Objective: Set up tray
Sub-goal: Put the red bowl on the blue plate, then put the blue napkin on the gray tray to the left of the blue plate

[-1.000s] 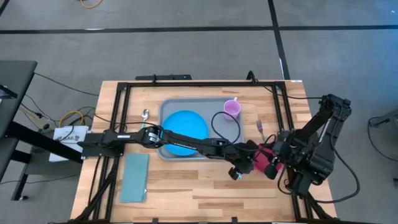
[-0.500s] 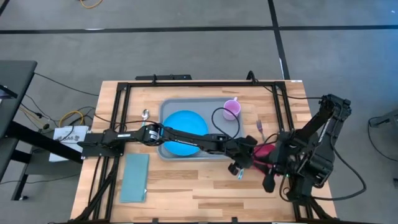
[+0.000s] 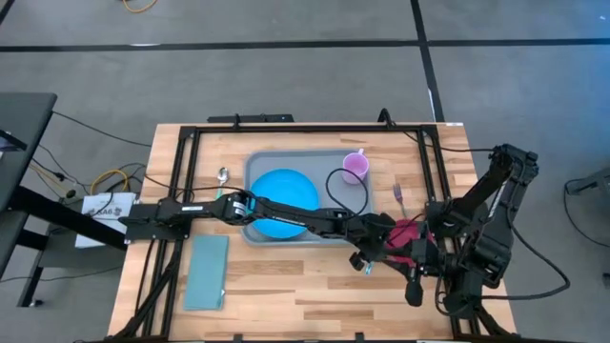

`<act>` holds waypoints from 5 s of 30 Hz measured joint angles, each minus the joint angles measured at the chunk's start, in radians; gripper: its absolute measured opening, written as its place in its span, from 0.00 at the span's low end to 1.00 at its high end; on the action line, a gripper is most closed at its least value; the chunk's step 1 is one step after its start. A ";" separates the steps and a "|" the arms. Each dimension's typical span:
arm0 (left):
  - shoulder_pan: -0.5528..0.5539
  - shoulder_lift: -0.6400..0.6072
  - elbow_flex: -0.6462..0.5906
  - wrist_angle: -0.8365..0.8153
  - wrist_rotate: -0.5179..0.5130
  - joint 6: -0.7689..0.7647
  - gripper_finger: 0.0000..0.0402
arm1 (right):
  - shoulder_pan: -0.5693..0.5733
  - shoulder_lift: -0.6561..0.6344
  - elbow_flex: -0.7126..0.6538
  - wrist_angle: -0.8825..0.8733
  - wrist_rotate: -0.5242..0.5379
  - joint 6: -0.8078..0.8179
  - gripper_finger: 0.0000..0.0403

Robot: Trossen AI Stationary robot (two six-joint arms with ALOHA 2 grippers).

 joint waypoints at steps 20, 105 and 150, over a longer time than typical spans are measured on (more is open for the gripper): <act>-0.017 0.002 0.020 -0.104 -0.097 0.093 0.02 | 0.000 0.000 0.000 0.007 -0.005 -0.052 0.20; -0.030 -1.140 -1.434 -0.175 -0.404 -0.852 0.04 | -0.040 0.002 -0.008 0.035 -0.054 -0.043 0.20; -0.208 -1.146 -1.016 -1.170 -0.184 -1.429 0.36 | -0.040 0.002 -0.008 0.022 -0.058 -0.055 0.20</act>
